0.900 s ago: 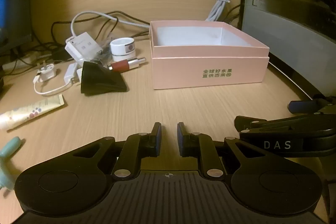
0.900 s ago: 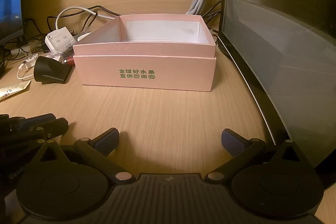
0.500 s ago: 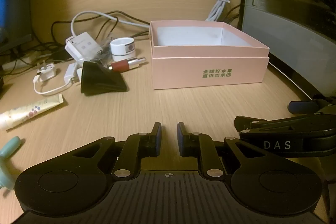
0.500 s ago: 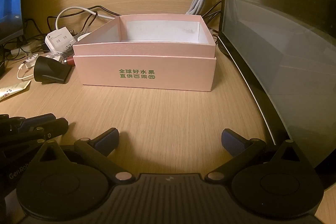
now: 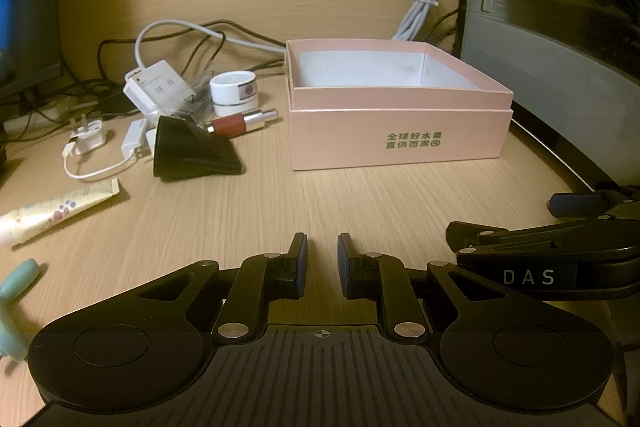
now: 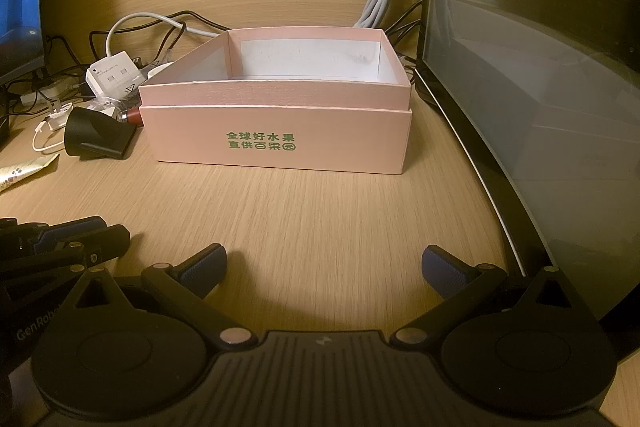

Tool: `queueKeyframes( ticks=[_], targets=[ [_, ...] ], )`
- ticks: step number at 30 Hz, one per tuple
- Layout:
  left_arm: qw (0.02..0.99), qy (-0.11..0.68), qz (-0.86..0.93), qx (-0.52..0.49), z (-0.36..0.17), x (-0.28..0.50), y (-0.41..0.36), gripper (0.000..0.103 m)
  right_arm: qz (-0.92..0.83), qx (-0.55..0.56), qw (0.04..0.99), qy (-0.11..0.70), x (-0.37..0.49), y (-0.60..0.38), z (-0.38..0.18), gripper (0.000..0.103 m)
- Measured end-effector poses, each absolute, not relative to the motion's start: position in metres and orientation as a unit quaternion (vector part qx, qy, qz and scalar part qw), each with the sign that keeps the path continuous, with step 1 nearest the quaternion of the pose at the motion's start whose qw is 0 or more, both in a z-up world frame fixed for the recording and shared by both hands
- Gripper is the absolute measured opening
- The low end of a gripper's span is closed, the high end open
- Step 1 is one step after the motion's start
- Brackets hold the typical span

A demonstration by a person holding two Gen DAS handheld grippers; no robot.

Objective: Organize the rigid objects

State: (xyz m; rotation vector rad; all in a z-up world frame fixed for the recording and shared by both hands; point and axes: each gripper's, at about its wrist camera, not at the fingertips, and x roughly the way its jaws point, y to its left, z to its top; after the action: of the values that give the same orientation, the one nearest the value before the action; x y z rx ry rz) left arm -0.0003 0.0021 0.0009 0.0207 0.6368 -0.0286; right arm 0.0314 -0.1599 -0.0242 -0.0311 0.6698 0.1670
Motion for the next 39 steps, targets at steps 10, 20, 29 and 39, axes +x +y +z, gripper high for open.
queueKeyframes(
  ticks=[10,20,29,39],
  targets=[
    [0.95,0.313,-0.014,0.01,0.0013,-0.0007,0.0035,0.018,0.082,-0.015,0.941,0.328,0.0316,-0.1599,-0.0241,0.103],
    [0.95,0.313,-0.014,0.01,0.0017,-0.0011,0.0049,0.018,0.082,-0.015,0.941,0.328,0.0316,-0.1601,-0.0238,0.103],
    [0.95,0.313,-0.014,0.01,0.002,-0.0014,0.006,0.018,0.082,-0.015,0.941,0.328,0.0316,-0.1603,-0.0237,0.103],
    [0.95,0.313,-0.014,0.011,0.0024,-0.0018,0.0073,0.018,0.082,-0.015,0.941,0.328,0.0316,-0.1604,-0.0237,0.103]
  ],
)
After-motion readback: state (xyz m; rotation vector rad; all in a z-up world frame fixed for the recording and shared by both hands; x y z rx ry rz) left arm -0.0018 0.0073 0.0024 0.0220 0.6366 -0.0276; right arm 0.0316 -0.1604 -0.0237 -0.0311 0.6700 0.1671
